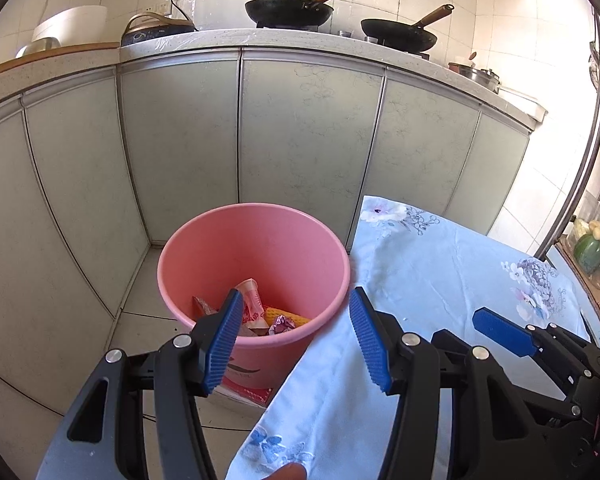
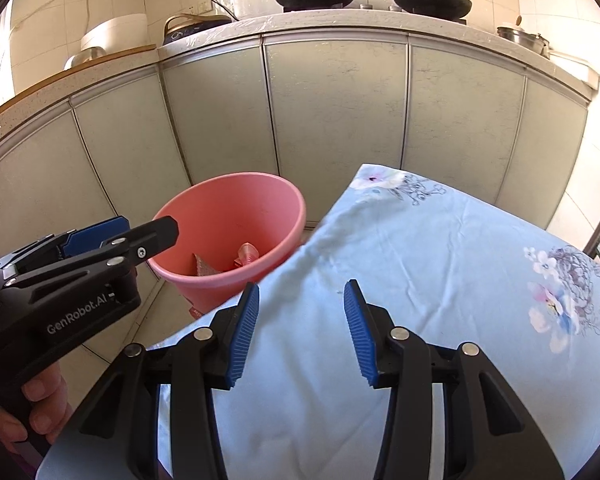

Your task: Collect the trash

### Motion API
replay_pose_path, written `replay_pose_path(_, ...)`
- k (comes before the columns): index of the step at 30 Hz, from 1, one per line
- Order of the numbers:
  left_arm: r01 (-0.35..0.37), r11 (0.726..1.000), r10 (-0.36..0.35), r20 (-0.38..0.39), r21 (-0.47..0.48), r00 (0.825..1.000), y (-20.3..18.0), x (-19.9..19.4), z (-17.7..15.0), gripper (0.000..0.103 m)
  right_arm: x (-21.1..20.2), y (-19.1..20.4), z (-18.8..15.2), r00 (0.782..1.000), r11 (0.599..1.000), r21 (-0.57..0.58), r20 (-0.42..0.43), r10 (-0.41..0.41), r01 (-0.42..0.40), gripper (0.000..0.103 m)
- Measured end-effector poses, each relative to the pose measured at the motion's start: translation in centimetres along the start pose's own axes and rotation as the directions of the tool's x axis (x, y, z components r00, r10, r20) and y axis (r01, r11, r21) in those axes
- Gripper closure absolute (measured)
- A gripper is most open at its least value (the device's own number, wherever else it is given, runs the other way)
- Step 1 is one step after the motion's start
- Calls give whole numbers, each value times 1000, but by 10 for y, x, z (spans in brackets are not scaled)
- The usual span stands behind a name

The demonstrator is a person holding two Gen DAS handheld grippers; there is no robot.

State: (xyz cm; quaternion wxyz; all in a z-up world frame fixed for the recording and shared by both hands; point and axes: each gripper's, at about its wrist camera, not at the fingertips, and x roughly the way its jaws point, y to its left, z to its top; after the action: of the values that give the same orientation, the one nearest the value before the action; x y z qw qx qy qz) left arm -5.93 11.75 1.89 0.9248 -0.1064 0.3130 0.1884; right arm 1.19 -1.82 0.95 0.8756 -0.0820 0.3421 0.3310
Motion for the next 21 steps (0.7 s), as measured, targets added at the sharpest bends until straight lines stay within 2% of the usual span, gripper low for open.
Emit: replay_pose_path(21,-5,999,5,1,38,1000,-22,-14,-17,52,-19,-17,-17,1000,999,45,11,-25,25,58)
